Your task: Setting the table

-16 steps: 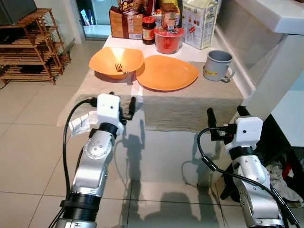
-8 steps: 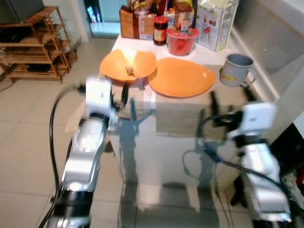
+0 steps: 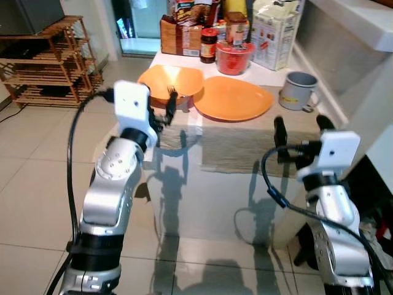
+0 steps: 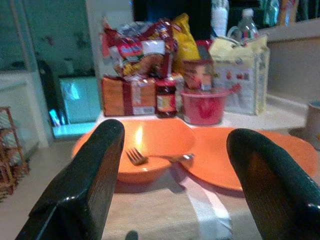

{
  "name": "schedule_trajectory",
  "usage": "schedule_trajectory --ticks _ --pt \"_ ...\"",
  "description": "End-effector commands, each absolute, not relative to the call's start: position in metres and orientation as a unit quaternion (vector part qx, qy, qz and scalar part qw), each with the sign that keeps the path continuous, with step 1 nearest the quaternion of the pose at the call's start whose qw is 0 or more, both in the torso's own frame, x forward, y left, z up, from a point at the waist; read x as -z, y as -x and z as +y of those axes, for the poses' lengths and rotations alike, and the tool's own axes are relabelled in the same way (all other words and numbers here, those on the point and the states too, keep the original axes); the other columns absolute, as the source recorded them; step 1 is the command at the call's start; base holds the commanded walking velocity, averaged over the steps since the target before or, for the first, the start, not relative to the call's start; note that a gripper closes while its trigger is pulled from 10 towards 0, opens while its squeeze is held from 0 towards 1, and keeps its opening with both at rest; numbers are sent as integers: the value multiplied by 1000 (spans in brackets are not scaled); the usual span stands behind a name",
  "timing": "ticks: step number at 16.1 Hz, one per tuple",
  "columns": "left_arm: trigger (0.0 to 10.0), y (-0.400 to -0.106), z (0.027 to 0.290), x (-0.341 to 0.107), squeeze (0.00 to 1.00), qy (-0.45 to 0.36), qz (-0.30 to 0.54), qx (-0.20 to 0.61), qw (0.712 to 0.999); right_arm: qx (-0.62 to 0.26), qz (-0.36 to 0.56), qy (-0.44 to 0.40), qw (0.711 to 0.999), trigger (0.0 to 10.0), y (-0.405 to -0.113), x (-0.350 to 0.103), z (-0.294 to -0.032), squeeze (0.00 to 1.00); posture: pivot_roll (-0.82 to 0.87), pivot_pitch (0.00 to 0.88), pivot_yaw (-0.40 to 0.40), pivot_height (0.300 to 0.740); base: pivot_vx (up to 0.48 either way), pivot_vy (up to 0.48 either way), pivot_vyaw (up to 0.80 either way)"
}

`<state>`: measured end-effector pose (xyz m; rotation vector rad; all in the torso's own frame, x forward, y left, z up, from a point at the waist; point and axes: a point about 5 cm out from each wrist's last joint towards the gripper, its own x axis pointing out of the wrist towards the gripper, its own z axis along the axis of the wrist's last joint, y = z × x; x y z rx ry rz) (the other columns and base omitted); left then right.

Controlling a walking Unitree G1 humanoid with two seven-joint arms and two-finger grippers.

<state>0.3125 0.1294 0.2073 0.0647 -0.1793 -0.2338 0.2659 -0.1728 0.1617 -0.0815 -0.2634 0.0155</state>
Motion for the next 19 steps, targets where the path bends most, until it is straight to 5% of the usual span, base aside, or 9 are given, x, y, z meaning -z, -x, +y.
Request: schedule_trajectory --ticks 1,14,16,19 --pt "10000 -310 125 -216 0 -38 -104 129 985 -7 -131 43 990 10000 -266 -163 -173 0 -6 0 19 740 442 0 0" --pt "10000 -309 123 -221 0 -34 -120 102 987 -18 -106 54 993 10000 -265 -148 -172 4 5 0 13 740 420 94 0" --pt "10000 -307 122 -223 0 -37 -128 107 985 -20 -102 63 993 10000 -266 -146 -172 169 5 0 12 740 321 358 644" --pt "10000 -307 120 -226 0 -34 -138 101 985 -20 -103 56 993 10000 -265 -146 -171 94 5 0 13 740 117 107 267"
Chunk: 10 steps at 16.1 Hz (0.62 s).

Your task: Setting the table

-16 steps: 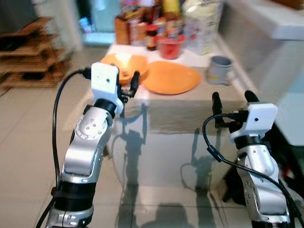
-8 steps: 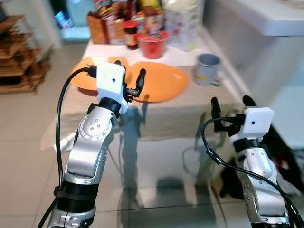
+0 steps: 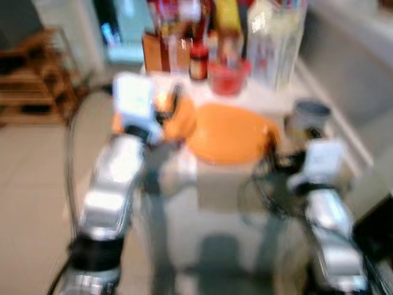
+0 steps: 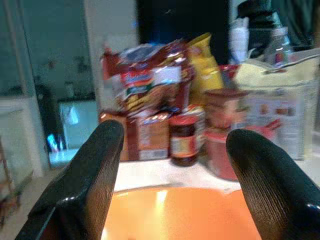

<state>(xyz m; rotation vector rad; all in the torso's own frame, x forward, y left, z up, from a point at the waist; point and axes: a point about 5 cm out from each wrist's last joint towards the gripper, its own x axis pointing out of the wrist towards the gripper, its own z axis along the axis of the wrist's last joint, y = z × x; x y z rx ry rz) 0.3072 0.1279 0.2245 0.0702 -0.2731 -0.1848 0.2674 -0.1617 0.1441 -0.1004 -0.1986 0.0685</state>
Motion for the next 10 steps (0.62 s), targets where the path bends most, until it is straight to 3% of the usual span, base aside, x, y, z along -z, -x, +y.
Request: schedule_trajectory --ticks 1,4,7,10 --pt "10000 -308 121 -226 0 -33 -135 99 985 -20 -103 57 993 10000 -265 -146 -171 94 5 0 13 740 0 0 0" --pt "10000 -310 122 -226 0 -39 -129 93 987 -22 -104 57 993 10000 -265 -146 -171 90 4 0 13 740 0 0 0" --pt "10000 -326 130 -222 0 -37 -64 79 994 -26 -103 58 993 10000 -265 -146 -169 90 4 0 15 740 0 0 0" --pt "10000 -338 125 -233 0 -13 -35 109 993 -29 -101 58 993 10000 -265 -144 -166 94 9 0 25 740 0 0 0"
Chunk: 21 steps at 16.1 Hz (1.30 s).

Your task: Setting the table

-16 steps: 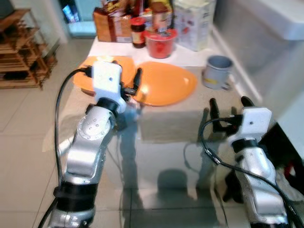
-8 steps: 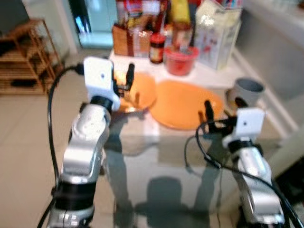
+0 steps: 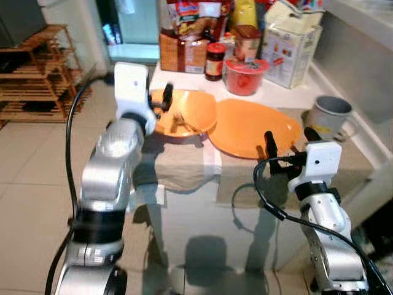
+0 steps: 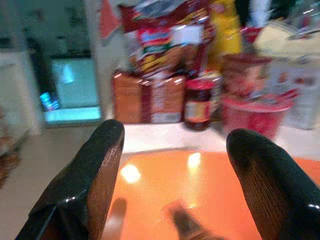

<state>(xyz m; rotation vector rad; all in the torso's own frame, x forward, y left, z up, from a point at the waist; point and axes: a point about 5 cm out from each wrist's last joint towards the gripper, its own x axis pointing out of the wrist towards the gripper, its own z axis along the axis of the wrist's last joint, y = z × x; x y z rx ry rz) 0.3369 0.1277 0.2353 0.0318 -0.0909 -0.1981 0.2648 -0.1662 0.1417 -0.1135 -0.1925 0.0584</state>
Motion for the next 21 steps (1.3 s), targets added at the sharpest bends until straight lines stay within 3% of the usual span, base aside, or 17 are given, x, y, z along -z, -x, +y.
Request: schedule_trajectory --ticks 1,6,8,10,13,16,18,21 --pt "10000 -340 119 -236 0 -8 -19 127 992 -30 -100 57 993 10000 -265 -142 -164 94 13 0 28 740 0 0 0" --pt "10000 -340 103 -242 0 -2 17 185 983 -35 -97 53 993 10000 -268 -138 -159 98 18 0 39 740 0 0 0" --pt "10000 -338 107 -240 0 -4 6 171 985 -43 -102 58 992 10000 -269 -141 -157 98 21 0 32 740 0 0 0" --pt "10000 -334 112 -239 0 -13 -27 146 989 -50 -106 60 991 10000 -270 -142 -156 169 25 0 22 740 0 0 788" --pt "10000 -323 120 -238 0 -82 -99 97 987 -59 -105 59 991 10000 -272 -142 -156 235 31 0 12 740 0 0 767" --pt "10000 -318 135 -224 0 -110 -97 45 988 -61 -101 53 992 10000 -272 -140 -156 310 39 0 11 740 0 0 748" --pt "10000 -315 142 -218 0 -108 -97 24 989 -60 -100 52 992 10000 -271 -139 -155 318 41 0 10 740 0 0 744" --pt "10000 -313 141 -218 0 -107 -112 19 988 -55 -101 51 992 10000 -268 -139 -154 200 38 0 9 740 0 0 481"
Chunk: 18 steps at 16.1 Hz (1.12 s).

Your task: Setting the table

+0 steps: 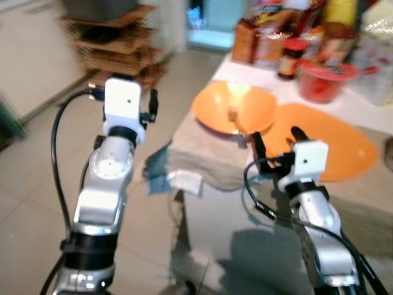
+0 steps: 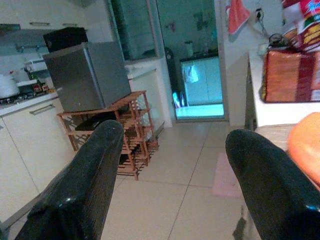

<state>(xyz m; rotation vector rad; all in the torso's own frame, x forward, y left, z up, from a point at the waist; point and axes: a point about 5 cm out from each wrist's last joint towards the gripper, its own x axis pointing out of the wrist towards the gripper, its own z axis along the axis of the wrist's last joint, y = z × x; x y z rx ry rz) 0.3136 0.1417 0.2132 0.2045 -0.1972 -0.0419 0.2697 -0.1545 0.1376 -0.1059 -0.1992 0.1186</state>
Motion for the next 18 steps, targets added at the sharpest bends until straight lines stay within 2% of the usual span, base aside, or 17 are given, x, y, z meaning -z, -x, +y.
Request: schedule_trajectory --ticks 1,2,7,12,18 --pt "10000 -313 141 -218 0 -107 -112 20 988 -53 -100 53 992 10000 -268 -139 -155 200 38 0 9 740 0 0 0" --pt "10000 -312 140 -217 0 -106 -112 20 988 -50 -98 59 992 10000 -265 -138 -158 165 33 0 10 740 0 0 0" --pt "10000 -313 136 -213 0 -101 -108 28 989 -39 -80 67 994 10000 -255 -129 -166 153 16 0 14 740 0 0 0" --pt "10000 -312 136 -213 0 -99 -107 30 989 -98 -91 69 989 10000 -234 -133 -151 157 8 0 20 740 0 0 0" --pt "10000 -313 134 -212 0 -97 -107 32 989 -106 -118 55 986 10000 -250 -147 -143 149 15 0 22 740 0 0 0"
